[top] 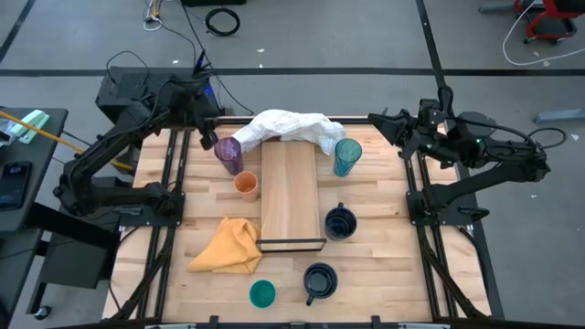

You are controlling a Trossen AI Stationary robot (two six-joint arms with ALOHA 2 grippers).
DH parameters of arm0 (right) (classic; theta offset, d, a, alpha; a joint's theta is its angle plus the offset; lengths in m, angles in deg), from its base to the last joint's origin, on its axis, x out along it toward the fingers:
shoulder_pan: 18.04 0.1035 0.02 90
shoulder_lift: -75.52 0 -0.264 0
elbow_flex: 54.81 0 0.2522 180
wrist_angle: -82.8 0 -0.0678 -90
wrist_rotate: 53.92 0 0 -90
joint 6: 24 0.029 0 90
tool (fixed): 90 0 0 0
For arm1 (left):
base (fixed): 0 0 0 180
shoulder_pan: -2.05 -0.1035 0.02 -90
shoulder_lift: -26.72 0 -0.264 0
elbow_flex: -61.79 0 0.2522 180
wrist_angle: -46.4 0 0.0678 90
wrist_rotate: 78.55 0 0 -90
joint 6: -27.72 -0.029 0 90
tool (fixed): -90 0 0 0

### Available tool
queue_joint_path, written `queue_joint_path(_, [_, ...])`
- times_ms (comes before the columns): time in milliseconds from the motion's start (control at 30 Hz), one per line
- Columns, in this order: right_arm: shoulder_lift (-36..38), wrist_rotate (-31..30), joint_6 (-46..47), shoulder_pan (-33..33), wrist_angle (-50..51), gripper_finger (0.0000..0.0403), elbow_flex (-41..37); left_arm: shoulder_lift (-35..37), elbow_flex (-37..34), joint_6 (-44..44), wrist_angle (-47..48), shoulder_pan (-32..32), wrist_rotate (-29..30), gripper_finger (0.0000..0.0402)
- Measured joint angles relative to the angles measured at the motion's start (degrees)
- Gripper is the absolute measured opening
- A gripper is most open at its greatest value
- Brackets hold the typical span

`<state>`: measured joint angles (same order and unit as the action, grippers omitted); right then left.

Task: Stack small to large cups/mugs on shelf
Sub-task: Put the purple cup on the shelf

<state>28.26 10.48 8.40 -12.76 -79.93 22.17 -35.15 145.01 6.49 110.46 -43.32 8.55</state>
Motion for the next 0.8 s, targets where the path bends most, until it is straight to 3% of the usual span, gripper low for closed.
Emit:
queue_joint_path(300, [0.00, 0.02, 0.00, 0.00, 0.02, 0.0052, 0.00, 0.00, 0.00, 1.03, -2.00, -3.33, -3.83, 0.0135])
queue_joint_path(800, [0.00, 0.04, -0.44, 0.00, 0.02, 0.0052, 0.00, -0.01, -1.16, 2.45, -2.97, -3.41, -7.52, 0.0142])
